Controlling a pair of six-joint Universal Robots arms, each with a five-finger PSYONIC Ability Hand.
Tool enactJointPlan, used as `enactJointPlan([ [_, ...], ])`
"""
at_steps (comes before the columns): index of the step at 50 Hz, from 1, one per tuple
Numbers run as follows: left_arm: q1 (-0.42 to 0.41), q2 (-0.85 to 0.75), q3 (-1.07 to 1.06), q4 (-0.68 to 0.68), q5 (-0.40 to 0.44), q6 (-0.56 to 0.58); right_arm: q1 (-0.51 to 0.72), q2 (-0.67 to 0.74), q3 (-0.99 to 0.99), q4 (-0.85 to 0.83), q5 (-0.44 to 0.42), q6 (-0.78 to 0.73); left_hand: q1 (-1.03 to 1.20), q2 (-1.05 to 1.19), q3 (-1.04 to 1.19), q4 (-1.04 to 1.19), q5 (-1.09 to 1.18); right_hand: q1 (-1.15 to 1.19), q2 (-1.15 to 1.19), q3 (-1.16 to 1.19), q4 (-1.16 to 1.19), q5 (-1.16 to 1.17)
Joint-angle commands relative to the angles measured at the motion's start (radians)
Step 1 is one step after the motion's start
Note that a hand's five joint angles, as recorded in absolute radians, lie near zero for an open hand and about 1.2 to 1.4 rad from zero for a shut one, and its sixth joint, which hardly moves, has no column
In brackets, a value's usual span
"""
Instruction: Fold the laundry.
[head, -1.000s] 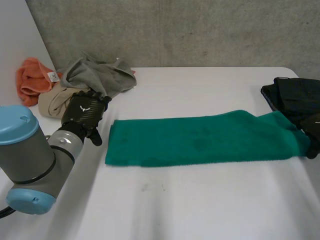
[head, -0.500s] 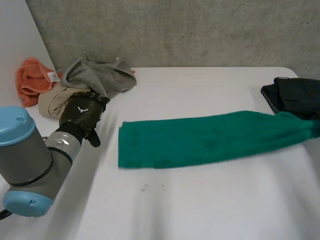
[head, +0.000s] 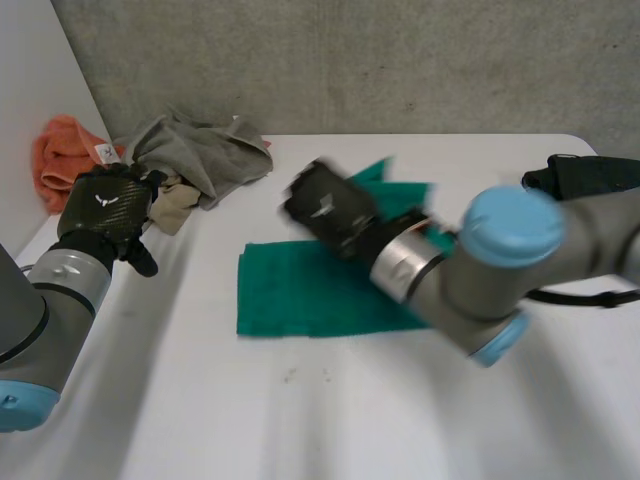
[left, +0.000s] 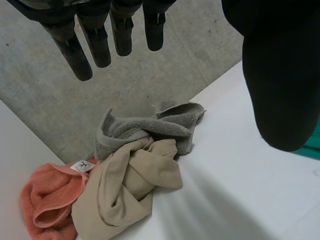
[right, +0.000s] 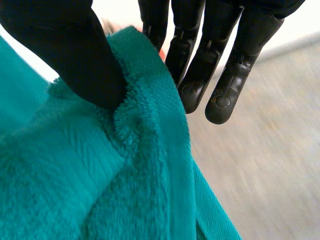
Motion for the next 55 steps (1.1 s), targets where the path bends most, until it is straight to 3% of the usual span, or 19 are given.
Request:
enactJointPlan([
  [1,-0.012,-0.013,0.004,0.003,0.003,-0.027,0.108,0.157,-0.043,-0.03,-0.106,0.001,-0.023,-0.03,-0.035,-0.028,-0.048,0.409,0.217,0.212,0.207,0.235],
  [3,-0.017,-0.014,0.013,0.004,0.003,-0.029,0.123,0.188,-0.049,-0.023,-0.106,0.001,-0.023,-0.03,-0.035,-0.028,-0.048,0.409,0.217,0.212,0.207,0.235],
  [4,-0.02,-0.016,0.016,0.006,0.004,-0.03,0.127,0.189,-0.049,-0.023,-0.106,0.0,-0.023,-0.03,-0.035,-0.028,-0.048,0.262,0.07,0.065,0.06,0.088],
  [5,-0.023,-0.016,0.019,0.007,0.006,-0.03,0.128,0.189,-0.049,-0.023,-0.106,0.001,-0.023,-0.03,-0.035,-0.028,-0.048,-0.004,-0.196,-0.201,-0.206,-0.178],
  [6,-0.031,-0.017,0.028,0.011,0.013,-0.03,0.13,0.18,-0.046,-0.023,-0.102,0.004,-0.023,-0.03,-0.035,-0.028,-0.048,-0.58,-0.771,-0.776,-0.781,-0.754],
  [7,-0.035,-0.019,0.036,0.012,0.016,-0.032,0.128,0.168,-0.043,-0.024,-0.094,0.003,-0.023,-0.03,-0.035,-0.028,-0.048,-0.813,-1.004,-1.01,-1.014,-0.987],
  [9,-0.049,-0.027,0.056,0.012,0.019,-0.035,0.127,0.136,-0.041,-0.023,-0.063,0.006,-0.023,-0.03,-0.035,-0.028,-0.048,-0.813,-1.004,-1.01,-1.014,-0.987],
  [13,-0.106,-0.054,0.103,0.012,0.023,-0.052,0.105,0.028,-0.021,-0.007,0.14,0.071,-0.023,-0.03,-0.035,-0.028,-0.048,-0.813,-1.004,-1.01,-1.014,-0.987],
  [14,-0.132,-0.065,0.121,0.012,0.023,-0.064,0.081,0.004,-0.005,0.0,0.23,0.141,-0.023,-0.03,-0.035,-0.028,-0.048,-0.813,-1.004,-1.01,-1.014,-0.987],
  [18,-0.188,-0.096,0.166,0.012,0.023,-0.111,-0.008,-0.08,0.061,0.039,0.383,0.352,-0.023,-0.03,-0.035,-0.028,-0.048,-0.813,-1.004,-1.01,-1.014,-0.987],
  [22,-0.25,-0.151,0.204,0.014,0.024,-0.151,-0.08,-0.196,0.135,0.147,0.382,0.495,-0.023,-0.03,-0.035,-0.028,-0.048,-0.813,-1.004,-1.01,-1.014,-0.987],
  [29,-0.345,-0.341,0.35,0.003,0.019,-0.153,-0.194,-0.196,0.216,0.326,0.349,0.543,-0.022,-0.029,-0.034,-0.027,-0.047,-0.813,-1.004,-1.01,-1.014,-0.987],
  [34,-0.351,-0.478,0.447,-0.02,0.006,-0.126,-0.216,-0.164,0.259,0.329,0.349,0.523,-0.013,-0.021,-0.025,-0.019,-0.038,-0.782,-0.974,-0.979,-0.984,-0.956],
  [42,-0.31,-0.524,0.455,-0.032,-0.131,-0.038,-0.219,-0.09,0.258,0.327,0.36,0.507,-0.019,-0.026,-0.031,-0.024,-0.044,-0.633,-0.824,-0.829,-0.834,-0.807],
  [46,-0.31,-0.518,0.409,-0.032,-0.143,-0.027,-0.226,-0.064,0.252,0.321,0.372,0.467,-0.022,-0.029,-0.034,-0.027,-0.047,-0.424,-0.616,-0.621,-0.626,-0.598],
  [50,-0.321,-0.47,0.364,-0.034,-0.142,-0.032,-0.252,-0.062,0.261,0.307,0.388,0.418,-0.023,-0.03,-0.035,-0.028,-0.048,0.15,-0.041,-0.047,-0.051,-0.024],
  [51,-0.322,-0.456,0.355,-0.032,-0.142,-0.032,-0.271,-0.073,0.271,0.295,0.391,0.399,-0.023,-0.03,-0.035,-0.028,-0.048,0.399,0.207,0.202,0.197,0.224],
  [55,-0.331,-0.403,0.313,-0.032,-0.139,-0.032,-0.309,-0.088,0.308,0.275,0.394,0.359,-0.023,-0.03,-0.035,-0.028,-0.048,0.409,0.217,0.212,0.207,0.235],
])
